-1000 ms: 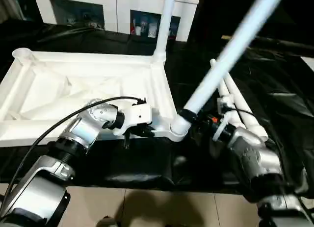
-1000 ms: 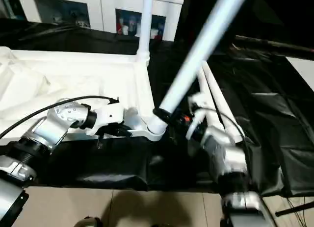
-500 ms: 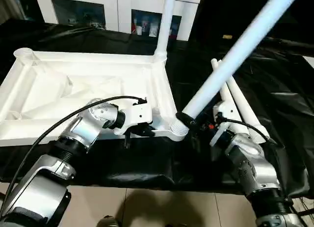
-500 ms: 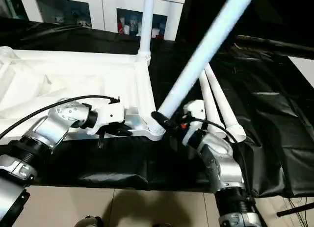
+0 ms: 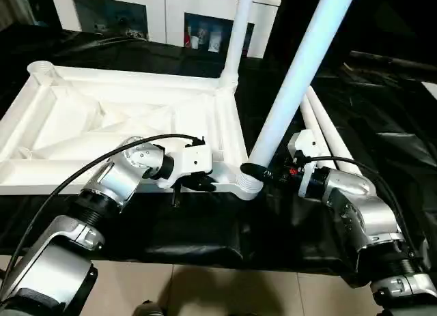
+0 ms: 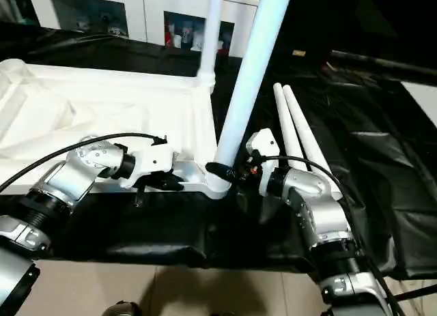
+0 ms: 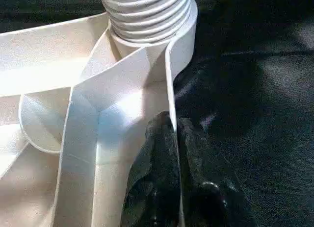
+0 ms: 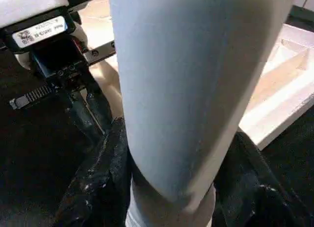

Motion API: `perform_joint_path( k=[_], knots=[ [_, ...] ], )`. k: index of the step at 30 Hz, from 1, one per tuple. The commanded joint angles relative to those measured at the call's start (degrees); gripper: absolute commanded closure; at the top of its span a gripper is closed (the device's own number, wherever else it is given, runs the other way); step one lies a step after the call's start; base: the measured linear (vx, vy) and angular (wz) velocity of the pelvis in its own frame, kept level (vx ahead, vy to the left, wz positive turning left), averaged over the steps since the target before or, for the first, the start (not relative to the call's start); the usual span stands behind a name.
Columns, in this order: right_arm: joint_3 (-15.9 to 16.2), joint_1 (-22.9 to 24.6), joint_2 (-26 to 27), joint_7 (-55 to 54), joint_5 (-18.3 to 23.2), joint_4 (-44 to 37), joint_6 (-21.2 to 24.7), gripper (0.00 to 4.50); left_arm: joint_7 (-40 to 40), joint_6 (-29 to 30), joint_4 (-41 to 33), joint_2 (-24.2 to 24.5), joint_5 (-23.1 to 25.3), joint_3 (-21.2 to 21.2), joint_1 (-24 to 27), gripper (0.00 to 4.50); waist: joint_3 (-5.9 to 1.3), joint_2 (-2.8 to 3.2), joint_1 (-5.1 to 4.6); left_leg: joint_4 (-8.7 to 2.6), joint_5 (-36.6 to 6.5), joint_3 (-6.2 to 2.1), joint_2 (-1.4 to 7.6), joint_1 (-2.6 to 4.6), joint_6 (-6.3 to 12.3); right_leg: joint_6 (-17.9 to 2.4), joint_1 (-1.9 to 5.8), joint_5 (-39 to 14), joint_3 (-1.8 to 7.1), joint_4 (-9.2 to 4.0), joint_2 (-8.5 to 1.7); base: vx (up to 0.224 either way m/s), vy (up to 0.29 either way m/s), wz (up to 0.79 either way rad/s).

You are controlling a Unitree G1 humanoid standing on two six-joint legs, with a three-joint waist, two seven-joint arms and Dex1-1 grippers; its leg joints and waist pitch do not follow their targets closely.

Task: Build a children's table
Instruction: Insert table leg to table base

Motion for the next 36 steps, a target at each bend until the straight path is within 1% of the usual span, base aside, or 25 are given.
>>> perform_joint_path(
  k=[1,5,6,10,14,17,18,19,20,21,22,23,24,25,26,27,28,29,30,31,32,33,34,35,36],
  knots=[
    [4.4,4.1,-0.7,3.2,-2.0,6.1,3.9,2.65,-0.4,-1.5,-1.2,0.1,1.4,-1.5,1.0,4.5,-2.49,0.77,0.02,-3.32,-11.6,-0.87,2.08,1.31,1.55,-12.0,1.85,-4.6,2.53,-3.79,-4.55,0.0,0.0,0.0],
    [5.5,4.8,-1.1,4.7,-2.7,6.2,2.3,2.65,-2.4,-2.7,-2.5,0.0,0.0,-1.5,2.1,4.5,-2.32,0.56,0.07,-3.58,-14.5,-1.04,2.26,1.43,0.72,-11.1,1.72,-8.9,2.53,-4.23,-4.69,0.0,0.0,0.0],
    [6.5,5.1,-1.5,6.1,-3.2,6.0,1.6,2.65,-3.7,-3.4,-3.1,0.2,-0.7,-1.7,2.4,4.5,-2.32,0.55,0.06,-3.65,-15.5,-1.05,2.3,1.59,0.39,-10.8,1.58,-10.3,2.58,-4.41,-4.7,0.0,0.0,0.0],
    [8.4,6.3,-1.9,8.2,-4.2,4.9,0.8,2.65,-5.8,-4.5,-4.1,1.0,-1.8,-1.7,3.3,4.5,-2.05,0.23,-0.08,-3.95,-18.8,-1.3,2.4,1.68,-0.31,-9.3,1.33,-16.3,2.69,-5.01,-4.88,0.0,0.0,0.0],
    [8.9,6.6,-1.5,8.4,-4.8,5.2,0.0,2.65,-6.8,-5.3,-4.0,1.9,-1.5,-2.0,3.5,4.5,-2.11,0.04,-0.19,-4.03,-18.9,-1.42,2.44,1.7,-0.44,-8.9,1.26,-17.0,2.7,-5.02,-4.87,0.0,0.0,0.0],
    [8.8,6.0,-0.7,8.1,-5.1,6.5,-0.9,2.65,-6.7,-5.2,-3.7,2.6,-1.3,-1.6,3.8,4.5,-2.18,-0.1,-0.27,-4.04,-17.7,-1.39,2.42,1.64,-0.35,-9.3,1.28,-15.0,2.66,-4.81,-4.8,0.0,0.0,0.0],
    [8.6,5.7,-0.4,7.8,-5.1,6.9,-1.0,2.65,-6.6,-5.0,-3.7,2.7,-1.3,-1.5,3.9,4.5,-2.16,-0.18,-0.3,-4.04,-17.7,-1.38,2.43,1.62,-0.38,-9.4,1.29,-14.8,2.65,-4.78,-4.79,0.0,0.0,0.0],
    [8.3,5.2,-0.1,7.3,-5.1,7.7,-1.3,2.65,-6.4,-4.3,-3.8,2.7,-1.3,-1.3,3.9,4.5,-2.13,-0.47,-0.31,-4.04,-18.0,-1.36,2.43,1.63,-0.42,-9.5,1.24,-15.3,2.64,-4.8,-4.84,0.0,0.0,0.0],
    [8.1,5.0,0.1,6.9,-5.1,8.1,-1.5,2.65,-6.3,-3.9,-4.0,2.8,-1.4,-1.1,4.0,4.5,-2.13,-0.47,-0.31,-4.04,-18.0,-1.36,2.43,1.63,-0.42,-9.5,1.24,-15.3,2.64,-4.8,-4.84,0.0,0.0,0.0],
    [7.4,4.3,0.9,5.7,-5.1,9.3,-1.7,2.65,-5.7,-3.1,-4.2,2.9,-1.4,-0.7,4.2,4.5,-1.85,-0.89,-0.43,-4.19,-19.2,-1.46,2.42,1.5,-0.6,-9.0,1.13,-18.3,2.64,-5.1,-4.97,0.0,0.0,0.0],
    [6.8,3.6,1.4,4.3,-5.1,10.5,-1.7,2.65,-5.4,-2.9,-4.2,3.0,-1.5,-0.5,4.3,4.5,-1.71,-0.82,-0.49,-4.33,-20.4,-1.68,2.44,1.46,-0.98,-8.4,1.09,-21.3,2.66,-5.36,-5.17,0.0,0.0,0.0],
    [6.3,2.9,1.9,3.3,-5.2,11.5,-1.9,2.65,-4.6,-1.8,-4.4,2.8,-1.5,-0.1,4.3,4.5,-1.65,-0.74,-0.55,-4.38,-21.0,-1.8,2.47,1.46,-1.31,-8.1,0.99,-22.6,2.67,-5.41,-5.26,0.0,0.0,0.0],
    [5.9,2.3,2.4,2.4,-5.2,12.4,-1.8,2.65,-3.7,-0.1,-4.7,2.6,-1.6,0.4,4.4,4.5,-1.32,-1.21,-0.8,-4.6,-22.2,-2.03,2.47,1.37,-1.78,-7.5,0.86,-25.8,2.59,-5.7,-5.35,0.0,0.0,0.0],
    [5.8,2.1,2.6,1.7,-5.3,12.8,-1.8,2.65,-3.2,0.8,-4.9,2.5,-1.6,0.7,4.5,4.5,-1.22,-1.05,-0.81,-4.7,-23.3,-2.23,2.5,1.41,-2.17,-7.1,0.87,-27.8,2.53,-5.78,-5.45,0.0,0.0,0.0],
    [5.7,1.9,2.8,1.1,-5.4,13.0,-1.7,2.65,-2.9,1.5,-5.0,2.4,-1.6,0.8,4.5,4.5,-1.11,-1.11,-0.82,-4.75,-24.4,-2.35,2.48,1.55,-2.4,-6.6,0.72,-30.1,2.51,-6.07,-5.51,0.0,0.0,0.0],
    [5.1,1.3,3.7,-1.7,-6.0,14.2,-2.1,2.65,-1.5,3.6,-5.6,2.1,-1.6,1.4,4.7,4.5,-0.85,-1.36,-0.94,-4.79,-27.1,-2.82,2.48,1.7,-2.97,-5.0,0.43,-36.1,2.48,-6.6,-5.89,0.0,0.0,0.0],
    [5.1,1.3,3.7,-1.7,-6.0,14.2,-2.1,2.65,-1.5,3.6,-5.6,2.1,-1.6,1.4,4.7,4.5,-0.78,-1.24,-1.01,-4.84,-28.1,-3.0,2.46,1.84,-3.2,-4.6,0.28,-37.9,2.42,-6.82,-5.96,-0.057,0.007,-0.14],
    [4.6,0.9,4.3,-2.7,-5.9,15.0,-2.3,2.65,-1.0,4.6,-6.0,2.0,-1.6,1.7,4.9,4.5,-0.6,-1.5,-1.22,-4.88,-30.2,-3.33,2.43,1.99,-3.46,-3.6,0.09,-41.1,2.19,-7.3,-6.06,-0.074,0.017,-0.13],
    [3.4,-0.3,5.4,-6.8,-6.2,16.8,-2.5,2.65,-0.1,6.8,-6.8,1.7,-1.6,2.0,5.1,4.5,-0.53,-1.28,-1.42,-4.92,-32.4,-3.76,2.43,2.39,-3.78,-3.3,0.01,-42.8,1.74,-7.73,-6.22,-0.074,0.017,-0.13],
    [2.6,-1.1,6.1,-9.6,-6.4,18.2,-2.7,2.65,0.4,8.3,-7.5,1.5,-1.6,2.3,5.3,4.5,-0.49,-0.85,-2.08,-5.41,-34.8,-4.36,2.47,2.09,-4.49,-3.9,0.42,-41.3,1.01,-7.58,-6.05,-0.078,0.034,-0.16],
    [2.6,-1.1,6.1,-9.6,-6.4,18.2,-2.7,2.65,0.4,8.3,-7.5,1.5,-1.6,2.3,5.3,4.5,-0.49,-0.85,-2.08,-5.41,-34.8,-4.36,2.47,2.09,-4.49,-3.9,0.42,-41.3,1.01,-7.58,-6.05,-0.056,0.046,-0.24],
    [0.4,-3.2,7.8,-16.7,-6.6,21.4,-3.1,2.65,1.9,12.5,-9.3,1.2,-1.0,2.5,5.7,4.5,-0.35,-0.57,-2.94,-6.38,-38.5,-5.25,2.58,1.52,-5.73,-4.4,1.39,-38.1,-0.04,-7.2,-5.77,-0.056,0.046,-0.24],
    [-0.3,-4.0,8.4,-18.9,-6.5,22.5,-3.3,2.65,2.6,14.0,-10.2,1.1,-0.6,2.5,5.9,4.5,-0.18,-0.45,-3.51,-6.81,-41.5,-5.74,2.48,1.43,-6.46,-5.0,1.53,-35.8,-0.58,-7.24,-5.66,-0.063,0.049,-0.27],
    [-1.1,-4.7,9.0,-20.9,-6.3,23.5,-3.3,2.65,3.3,15.1,-10.7,0.9,-0.2,2.5,5.9,4.5,-0.17,-0.07,-3.74,-6.95,-43.5,-5.83,2.5,1.68,-6.77,-5.3,1.62,-34.6,-0.89,-7.23,-5.54,-0.075,0.049,-0.24],
    [-1.7,-5.4,9.6,-22.8,-6.1,24.4,-3.1,2.65,3.7,15.9,-11.1,0.7,0.1,2.4,6.0,4.5,-0.01,0.07,-4.32,-7.4,-45.9,-6.17,2.57,1.5,-6.89,-5.7,2.16,-31.4,-1.63,-7.02,-5.42,-0.075,0.049,-0.24]
  ],
)
